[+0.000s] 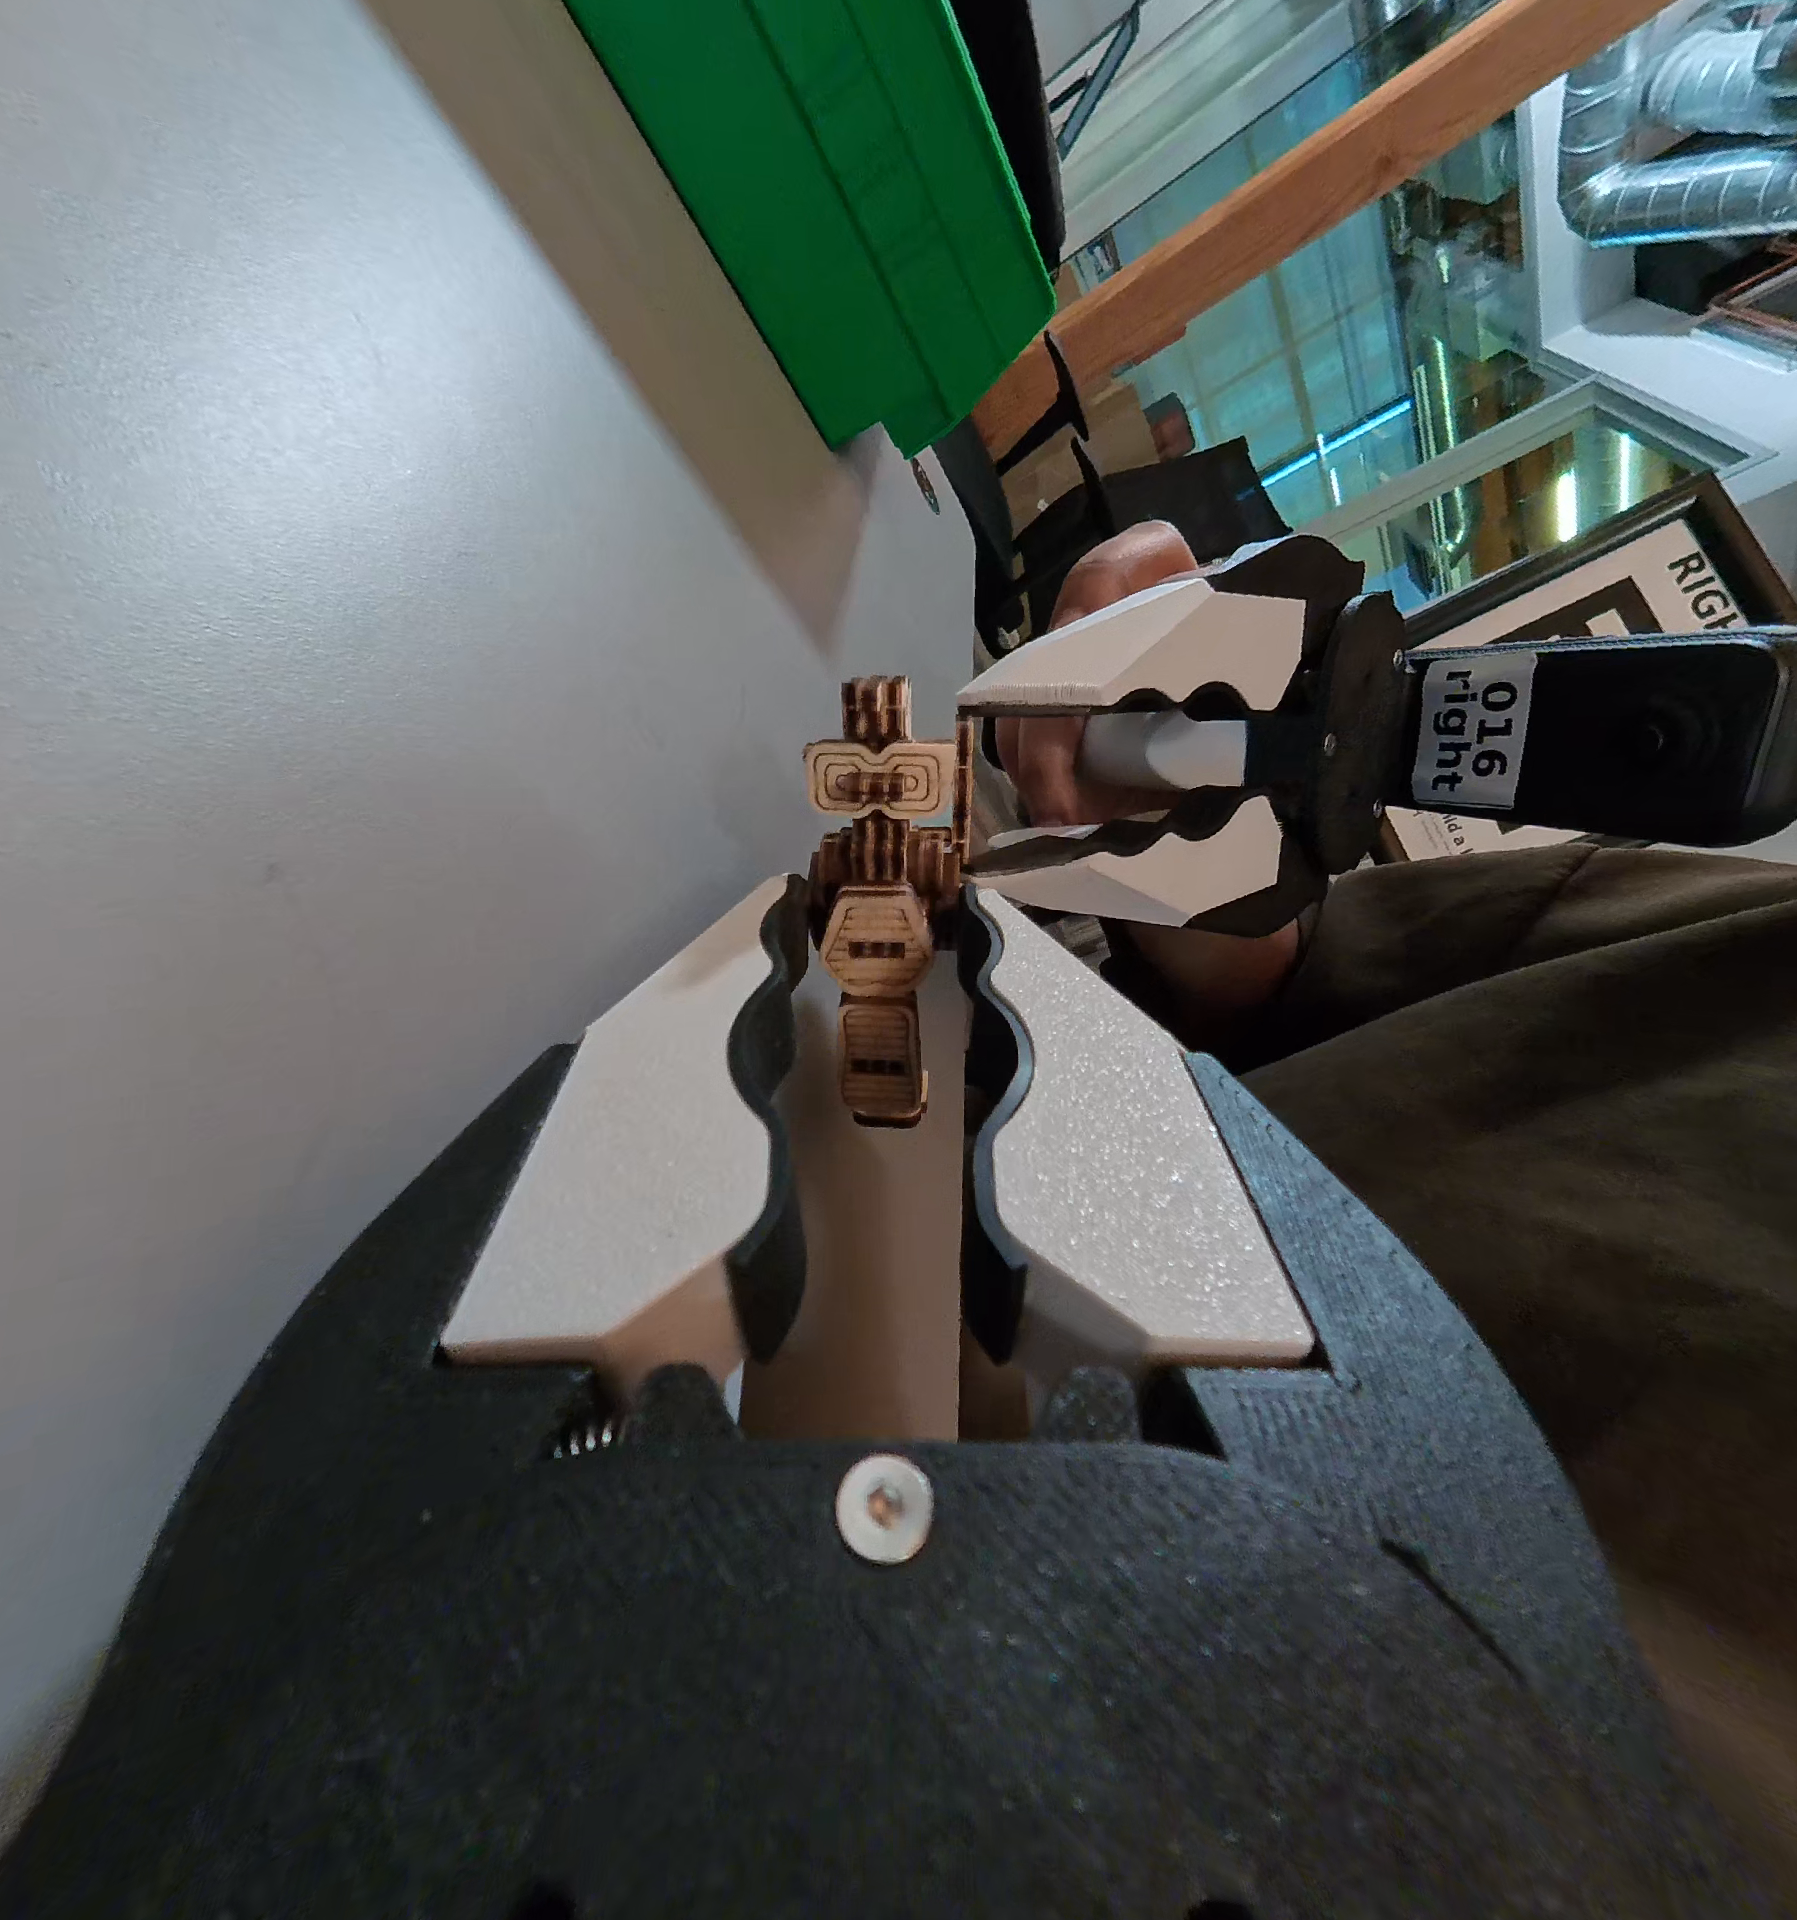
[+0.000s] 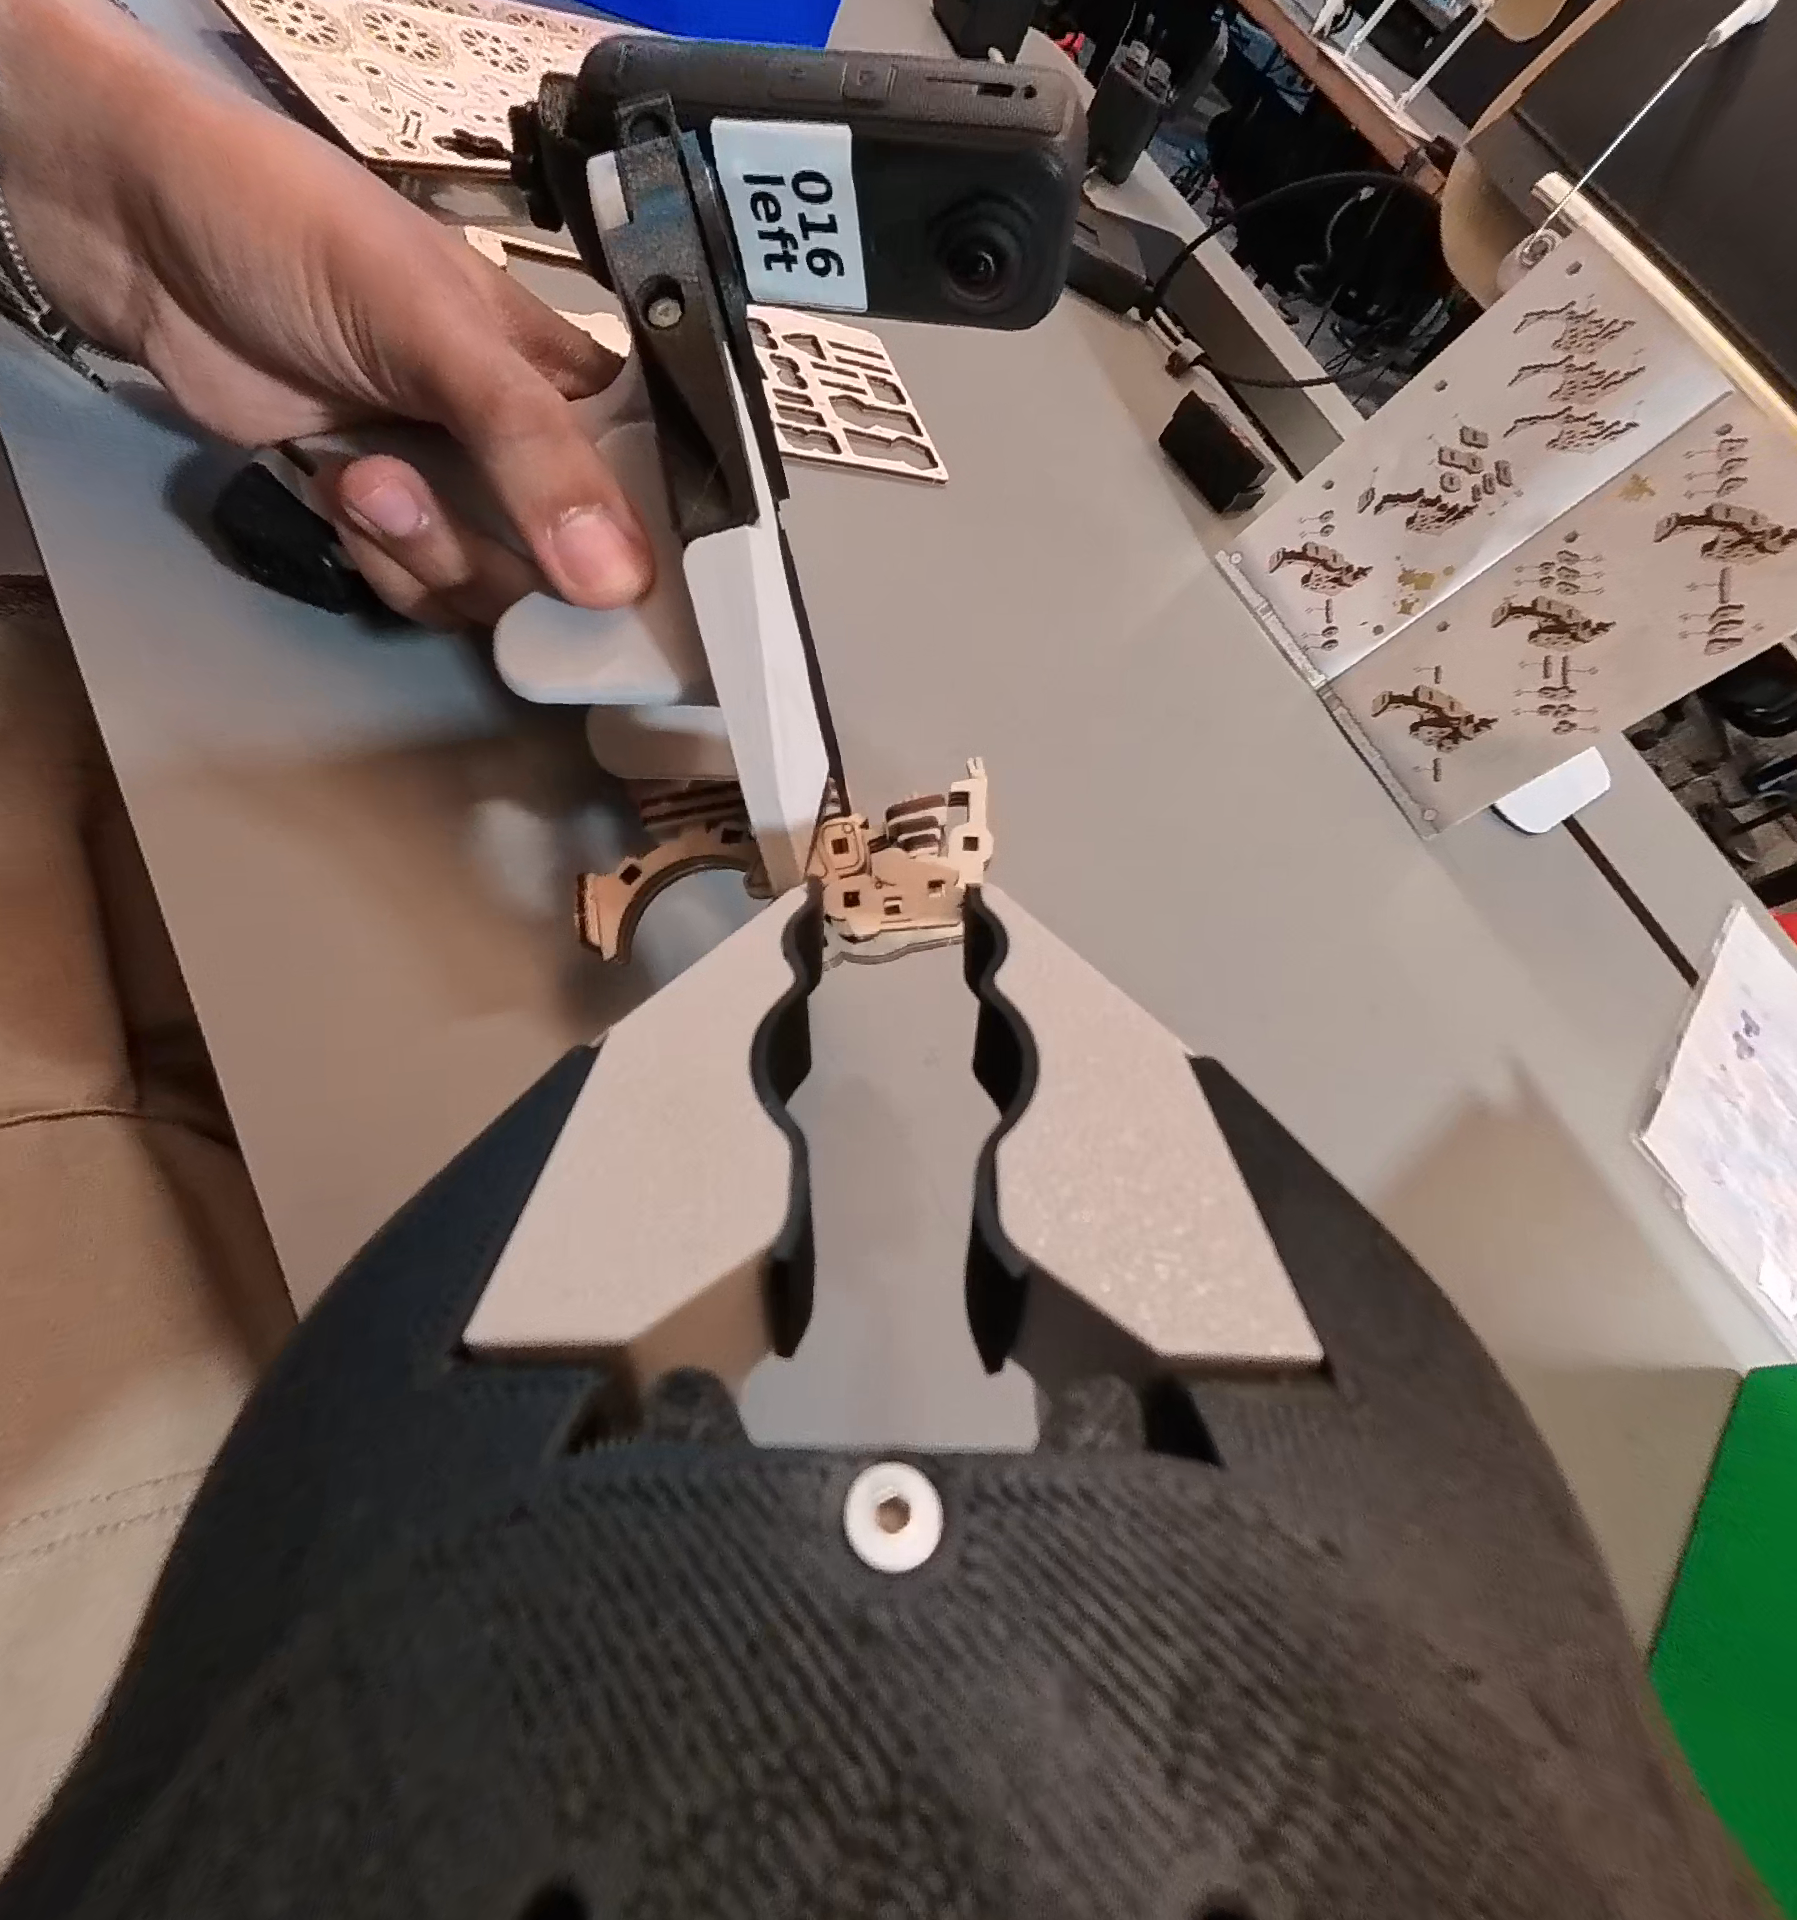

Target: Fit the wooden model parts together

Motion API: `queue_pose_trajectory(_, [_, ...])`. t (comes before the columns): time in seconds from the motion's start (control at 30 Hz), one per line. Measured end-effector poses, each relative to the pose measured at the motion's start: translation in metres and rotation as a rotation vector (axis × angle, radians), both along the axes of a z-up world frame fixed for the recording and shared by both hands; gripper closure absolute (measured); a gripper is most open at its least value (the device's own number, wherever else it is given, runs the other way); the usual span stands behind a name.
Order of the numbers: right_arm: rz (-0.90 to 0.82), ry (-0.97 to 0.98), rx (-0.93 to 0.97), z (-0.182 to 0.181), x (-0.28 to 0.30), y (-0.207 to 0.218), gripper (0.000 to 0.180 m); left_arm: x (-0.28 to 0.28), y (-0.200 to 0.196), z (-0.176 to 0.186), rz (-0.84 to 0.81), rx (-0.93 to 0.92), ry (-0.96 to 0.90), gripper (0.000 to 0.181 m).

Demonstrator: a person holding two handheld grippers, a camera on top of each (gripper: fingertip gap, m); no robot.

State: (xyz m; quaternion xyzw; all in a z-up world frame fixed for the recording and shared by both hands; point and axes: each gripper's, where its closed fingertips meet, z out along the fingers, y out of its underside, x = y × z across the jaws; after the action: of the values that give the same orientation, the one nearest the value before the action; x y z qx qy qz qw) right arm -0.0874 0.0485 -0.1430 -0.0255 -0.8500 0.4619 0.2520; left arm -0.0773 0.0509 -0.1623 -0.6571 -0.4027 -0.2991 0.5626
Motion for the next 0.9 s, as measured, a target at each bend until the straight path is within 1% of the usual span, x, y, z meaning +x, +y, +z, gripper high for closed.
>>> queue_pose_trajectory(0.03, [0.005,0.005,0.003,-0.0003,0.0003,0.0001,0.154,0.0003,0.0001,-0.0003,-0.001,-0.003,0.002,0.156])
queue_pose_trajectory(0.47, [0.078,0.102,0.092,-0.0053,0.0073,0.0033,0.154,0.0055,0.0043,-0.0067,-0.032,-0.058,0.031,0.156])
queue_pose_trajectory(0.9, [0.098,0.048,0.070,-0.0077,0.0095,0.0053,0.154,0.0073,0.0058,-0.0092,-0.042,-0.080,0.044,0.156])
